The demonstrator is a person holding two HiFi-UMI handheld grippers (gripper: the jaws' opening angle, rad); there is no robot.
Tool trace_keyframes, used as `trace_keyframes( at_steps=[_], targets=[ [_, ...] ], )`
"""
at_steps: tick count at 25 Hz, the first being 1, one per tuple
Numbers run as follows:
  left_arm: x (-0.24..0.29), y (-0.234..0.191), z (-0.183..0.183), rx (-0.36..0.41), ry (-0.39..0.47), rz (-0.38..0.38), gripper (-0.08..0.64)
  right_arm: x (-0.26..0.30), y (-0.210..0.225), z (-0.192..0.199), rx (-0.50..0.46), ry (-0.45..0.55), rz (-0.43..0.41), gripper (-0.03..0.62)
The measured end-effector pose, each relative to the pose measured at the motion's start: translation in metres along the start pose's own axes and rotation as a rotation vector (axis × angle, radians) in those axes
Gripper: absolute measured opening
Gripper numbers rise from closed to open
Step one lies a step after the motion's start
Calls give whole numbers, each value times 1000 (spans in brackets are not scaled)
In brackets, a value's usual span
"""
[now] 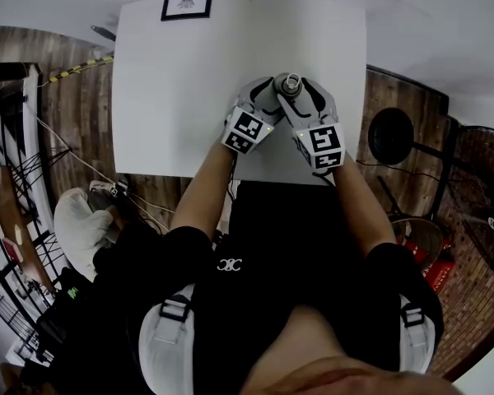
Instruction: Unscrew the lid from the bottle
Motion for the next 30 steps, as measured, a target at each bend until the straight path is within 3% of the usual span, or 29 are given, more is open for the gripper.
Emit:
trace_keyframes(
  at_steps=[6,10,13,17,24,27,30],
  targets=[
    [-2,2,1,19,32,-1,354,-1,-1,-5,-26,18,-18,249],
    [-1,1,1,29,32,19,353,0,-3,-2,-61,19,-82,236],
    [0,-3,5,45,23,42,351,4,-1,2,-121,23,-188,236],
    [0,-2,6,81,8,72,344,3,2,3,-213,24,-389,235],
    [-4,-1,5,120,-7,119,337,7,2,-2,-394,-88,-740,236],
    [-3,-2,6,128,-12,132,337,9,0,-2,-477,-140,-822,236],
    [-5,-1,5,133,-15,141,336,8,-2,-3,-490,-171,-818,238]
  ],
)
Point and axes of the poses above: the fingertips, and each gripper's own axes: x forward along the fingers, y to its right, z out of its underside, the point moved 2 cm from there along -x, backward along the fingers, and after that the axes turned 6 degrees about z, right-handed, at the moved point
